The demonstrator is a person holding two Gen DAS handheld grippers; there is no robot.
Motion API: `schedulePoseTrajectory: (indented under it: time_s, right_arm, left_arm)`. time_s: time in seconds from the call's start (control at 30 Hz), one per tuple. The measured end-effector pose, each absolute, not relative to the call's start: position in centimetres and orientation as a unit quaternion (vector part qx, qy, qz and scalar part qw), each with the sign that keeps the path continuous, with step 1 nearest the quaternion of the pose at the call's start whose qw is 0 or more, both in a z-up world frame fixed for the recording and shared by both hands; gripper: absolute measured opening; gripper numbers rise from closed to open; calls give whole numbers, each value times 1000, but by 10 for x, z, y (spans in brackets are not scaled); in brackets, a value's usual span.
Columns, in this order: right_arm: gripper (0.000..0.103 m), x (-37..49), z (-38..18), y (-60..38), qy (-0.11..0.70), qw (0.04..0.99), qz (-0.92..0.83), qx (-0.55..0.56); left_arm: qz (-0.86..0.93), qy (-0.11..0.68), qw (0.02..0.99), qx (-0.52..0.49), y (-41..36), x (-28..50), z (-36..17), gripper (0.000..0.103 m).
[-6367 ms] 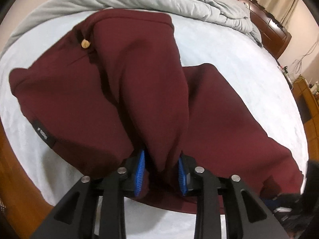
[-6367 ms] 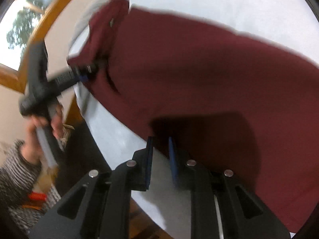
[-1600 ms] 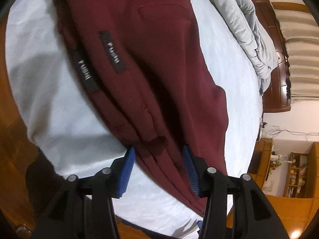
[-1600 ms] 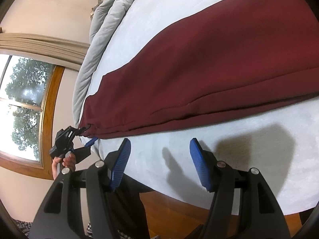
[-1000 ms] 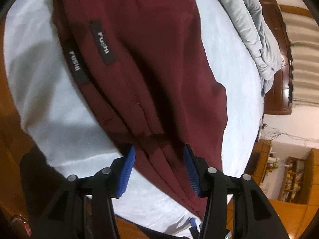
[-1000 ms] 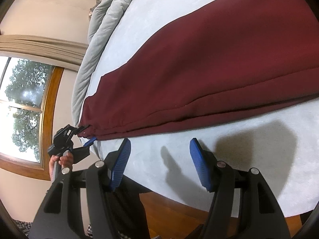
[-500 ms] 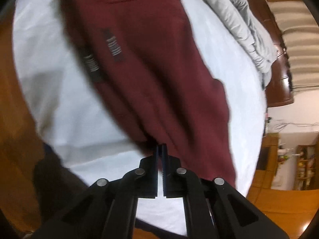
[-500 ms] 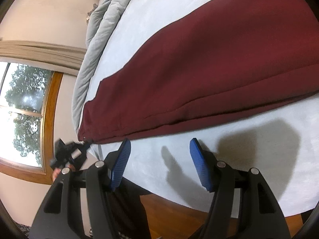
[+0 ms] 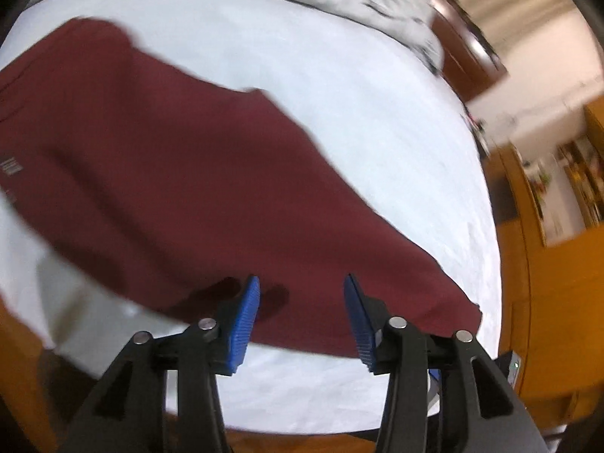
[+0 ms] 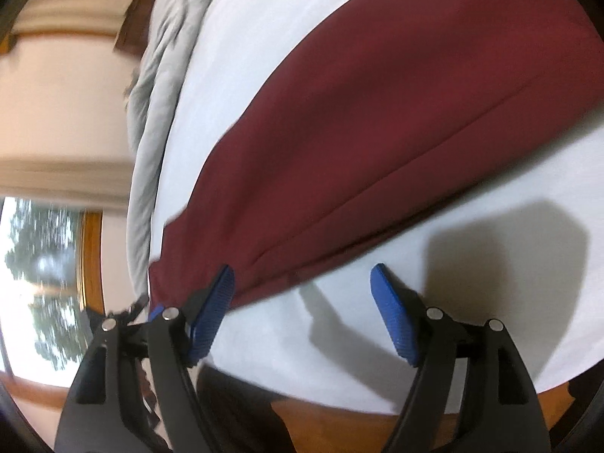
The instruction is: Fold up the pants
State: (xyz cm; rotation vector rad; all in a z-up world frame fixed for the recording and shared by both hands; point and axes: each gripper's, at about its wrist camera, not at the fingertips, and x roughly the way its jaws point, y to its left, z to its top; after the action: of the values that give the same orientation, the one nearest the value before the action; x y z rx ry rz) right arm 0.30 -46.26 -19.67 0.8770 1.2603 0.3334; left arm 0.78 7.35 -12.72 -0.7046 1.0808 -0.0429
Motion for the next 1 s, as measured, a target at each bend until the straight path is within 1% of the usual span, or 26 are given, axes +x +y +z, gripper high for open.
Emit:
schedulePoseTrajectory:
  time_s: [0.13,0.23,0.33,0.4,0.47,0.5,0.53,0.57,0.67,0.77,0.83,0.9,0.93,1.0]
  right_arm:
    - [74,13,-200,-494,538,717,118,428]
    - [72,23,-203,-506,528,723,109,431]
    - [63,27,-203,-513,512,737,87,432]
    - [59,25,-204,-527,495,742,71,447]
    - [52,24,-206,-535,484,745,59,456]
    - [51,24,-207,-538,477,745,55,462]
    - [42,25,-208,-540,473,746,52,465]
    - [24,26,-208,-542,471,750,49,461]
    - [16,30,-192,-538,460,778,64,423]
    - [14,29,-151,-532,425,818,98,375]
    - [14,18,-112,-529,373,845,145,354]
    - [13,11,-93,-522,350,868,163,312]
    - [13,13,-99,-522,369,863,152,311]
    - [13,26,-136,-529,436,833,100,325]
  left_arm:
    - [-42,541,788,-291,38,39,-145,49]
    - [-36,571,774,-270,25,48,-163,50]
    - [-31,572,779,-254,18,50,-163,53]
    - [-28,572,780,-252,17,50,-161,54]
    - [-27,575,779,-248,15,52,-157,55]
    - [-27,576,780,-245,11,51,-155,55]
    - [-25,577,780,-240,11,54,-157,55]
    - [-24,578,780,-238,14,51,-159,56]
    - [-16,582,779,-231,0,61,-157,57]
    - [-31,570,786,-239,-6,63,-145,57]
    - [-47,544,804,-236,-12,61,-131,57]
    - [-58,530,815,-226,-21,61,-123,61]
    - [-58,539,811,-217,-26,62,-127,65]
    - [-53,570,793,-207,-31,67,-146,65]
